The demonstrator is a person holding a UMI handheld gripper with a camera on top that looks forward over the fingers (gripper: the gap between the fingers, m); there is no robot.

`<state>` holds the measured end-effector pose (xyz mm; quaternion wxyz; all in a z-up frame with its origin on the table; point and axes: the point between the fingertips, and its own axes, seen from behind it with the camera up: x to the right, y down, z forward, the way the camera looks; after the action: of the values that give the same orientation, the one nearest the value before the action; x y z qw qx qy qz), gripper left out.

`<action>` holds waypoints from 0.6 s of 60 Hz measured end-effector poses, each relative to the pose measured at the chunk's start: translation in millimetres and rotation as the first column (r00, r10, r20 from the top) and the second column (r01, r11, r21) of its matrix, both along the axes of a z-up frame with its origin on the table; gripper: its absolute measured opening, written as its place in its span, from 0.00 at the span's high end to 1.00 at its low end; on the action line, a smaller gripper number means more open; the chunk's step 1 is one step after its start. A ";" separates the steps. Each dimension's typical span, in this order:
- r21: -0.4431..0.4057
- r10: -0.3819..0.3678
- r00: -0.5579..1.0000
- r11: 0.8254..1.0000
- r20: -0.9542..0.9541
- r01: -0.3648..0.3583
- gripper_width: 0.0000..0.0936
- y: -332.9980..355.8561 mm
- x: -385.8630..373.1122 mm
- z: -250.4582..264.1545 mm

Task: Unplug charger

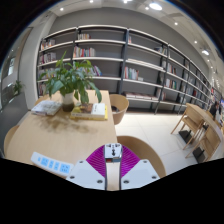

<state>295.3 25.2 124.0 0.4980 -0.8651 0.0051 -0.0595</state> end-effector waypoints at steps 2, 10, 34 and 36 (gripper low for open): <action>-0.037 0.007 1.000 0.999 -0.010 -0.007 0.84 -1.4 -0.1 -9.1; -0.124 0.034 0.998 0.991 -0.052 -0.040 0.83 -9.6 -7.1 -66.5; -0.194 -0.007 0.999 0.981 -0.040 -0.001 0.35 -32.5 -10.2 -97.3; -0.178 0.000 0.999 0.984 -0.040 -0.007 0.33 -28.9 -13.9 -81.4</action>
<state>281.4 -3.7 42.6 0.4187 -0.9071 0.0080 -0.0417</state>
